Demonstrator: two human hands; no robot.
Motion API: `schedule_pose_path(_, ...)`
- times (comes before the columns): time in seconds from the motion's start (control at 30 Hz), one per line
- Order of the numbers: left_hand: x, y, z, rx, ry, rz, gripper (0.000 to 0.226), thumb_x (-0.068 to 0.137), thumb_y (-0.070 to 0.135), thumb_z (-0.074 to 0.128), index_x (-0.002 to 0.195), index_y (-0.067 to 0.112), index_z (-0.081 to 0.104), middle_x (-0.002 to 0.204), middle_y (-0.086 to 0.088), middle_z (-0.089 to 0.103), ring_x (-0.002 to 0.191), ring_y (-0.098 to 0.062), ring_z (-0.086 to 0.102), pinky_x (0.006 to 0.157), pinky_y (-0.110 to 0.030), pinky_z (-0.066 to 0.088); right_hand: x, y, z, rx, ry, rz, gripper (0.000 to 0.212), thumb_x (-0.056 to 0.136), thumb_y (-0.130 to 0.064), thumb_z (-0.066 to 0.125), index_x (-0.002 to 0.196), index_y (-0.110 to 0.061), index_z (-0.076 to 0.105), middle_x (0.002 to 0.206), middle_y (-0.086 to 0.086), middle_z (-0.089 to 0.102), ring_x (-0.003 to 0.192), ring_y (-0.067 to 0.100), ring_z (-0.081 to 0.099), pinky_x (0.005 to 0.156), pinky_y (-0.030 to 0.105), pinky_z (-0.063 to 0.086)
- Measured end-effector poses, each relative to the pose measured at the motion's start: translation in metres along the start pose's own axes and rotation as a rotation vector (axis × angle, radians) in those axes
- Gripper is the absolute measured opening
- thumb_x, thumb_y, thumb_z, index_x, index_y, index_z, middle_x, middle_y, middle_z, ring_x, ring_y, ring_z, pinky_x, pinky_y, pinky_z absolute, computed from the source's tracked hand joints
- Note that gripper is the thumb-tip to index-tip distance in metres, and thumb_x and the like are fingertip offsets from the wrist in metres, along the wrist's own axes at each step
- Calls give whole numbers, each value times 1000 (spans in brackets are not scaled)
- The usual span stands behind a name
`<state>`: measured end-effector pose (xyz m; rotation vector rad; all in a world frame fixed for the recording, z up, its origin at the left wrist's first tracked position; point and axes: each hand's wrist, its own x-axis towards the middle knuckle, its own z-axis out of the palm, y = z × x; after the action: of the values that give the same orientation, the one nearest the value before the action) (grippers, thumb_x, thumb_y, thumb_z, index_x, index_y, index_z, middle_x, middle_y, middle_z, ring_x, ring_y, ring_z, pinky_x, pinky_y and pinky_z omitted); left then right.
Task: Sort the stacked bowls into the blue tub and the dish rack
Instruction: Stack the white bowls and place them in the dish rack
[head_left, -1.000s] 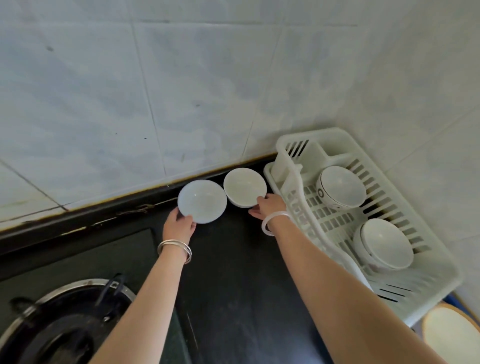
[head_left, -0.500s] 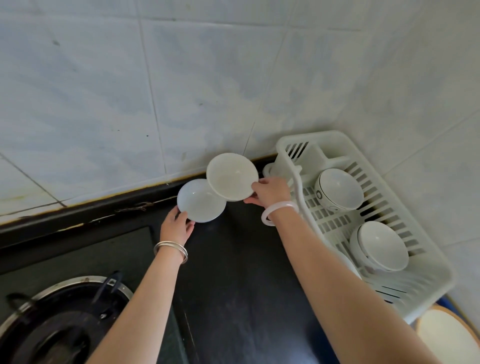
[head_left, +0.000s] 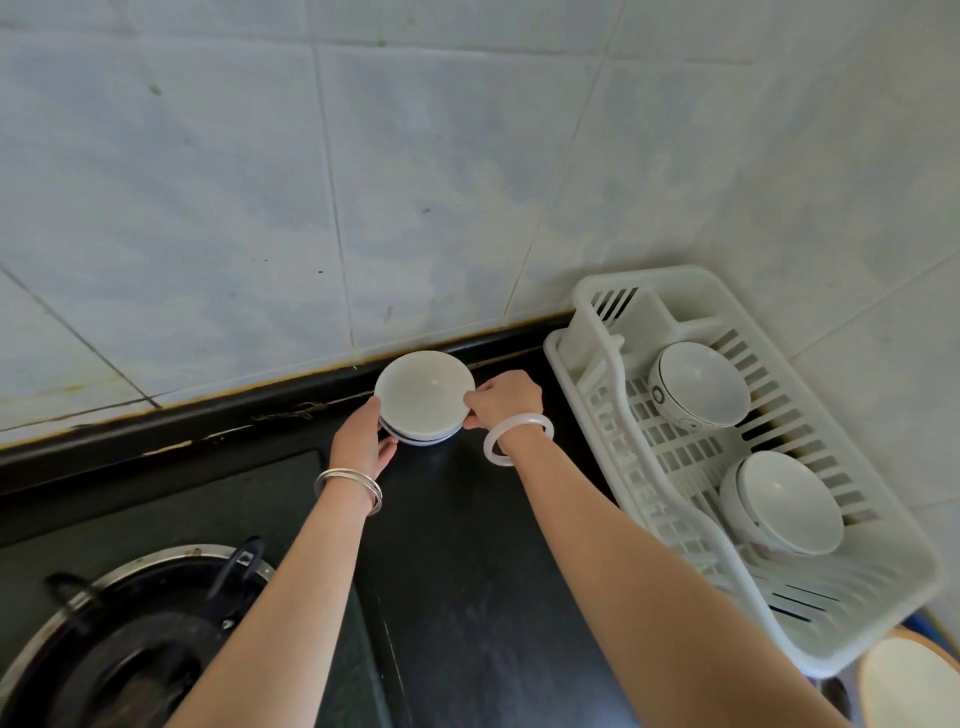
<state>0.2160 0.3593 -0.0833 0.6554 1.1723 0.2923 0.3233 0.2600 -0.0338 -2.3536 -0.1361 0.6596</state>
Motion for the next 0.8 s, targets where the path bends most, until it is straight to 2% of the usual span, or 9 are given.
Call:
schedule_pose_path(0.07,2,1,1,29,4,18,27,89,19,56,115,18,53,120,-8,55,116,-26,51,85,-33,49,1,0,1,-13,-16,6,9,83,-14,64,75,-10,64,75,9,74,69,18,71,72,30,57)
schedule_pose_path(0.13,3,2,1,88,-12,58,22,90,17,52,112,19,54,124,-13,54,119,-29,51,89,-36,48,3,1,1,-14,-23,9,8,83,-14,64,75,-11,64,74,7,73,68,16,70,70,28,56)
schedule_pose_path(0.23,4,3,0,116,-19,64,22,89,16,53,109,24,55,113,-5,53,105,-22,52,79,-32,49,3,3,-1,40,-33,21,8,83,-14,65,74,-15,64,75,6,69,74,20,71,77,34,59)
schedule_pose_path(0.27,4,5,0,123,-25,72,26,89,15,53,114,23,55,111,-3,53,103,-21,52,79,-31,49,2,4,-2,66,-53,21,2,83,-13,65,82,-15,65,82,8,69,79,22,71,79,37,59)
schedule_pose_path(0.37,4,10,1,134,-32,83,19,89,13,52,102,25,58,105,-2,53,103,-22,52,80,-32,49,2,5,-2,220,-216,86,38,89,-8,58,126,-14,57,118,14,63,101,29,64,82,39,57)
schedule_pose_path(0.43,0,14,4,136,-36,87,17,89,12,50,98,25,57,106,-3,52,105,-24,51,82,-33,49,-1,3,-2,344,-295,149,42,92,-4,52,134,-12,50,127,17,58,109,33,61,86,42,55)
schedule_pose_path(0.57,-12,18,8,171,-52,111,35,91,11,49,124,19,54,112,-3,49,107,-25,49,89,-36,47,-8,7,-5,356,-265,131,38,91,0,51,128,-9,55,128,18,58,111,35,60,90,45,54)
schedule_pose_path(0.73,-44,26,28,209,-134,167,34,92,13,47,125,15,53,111,-4,52,104,-25,52,88,-35,46,-22,14,-44,494,-202,33,35,90,-4,56,124,-10,59,113,11,64,98,25,64,75,30,56)
schedule_pose_path(0.8,-62,30,44,212,-190,195,32,92,12,48,123,16,53,109,-4,52,104,-26,53,85,-34,45,-30,14,-70,524,-166,-3,35,90,-5,57,124,-11,59,106,7,65,93,21,65,74,29,56)
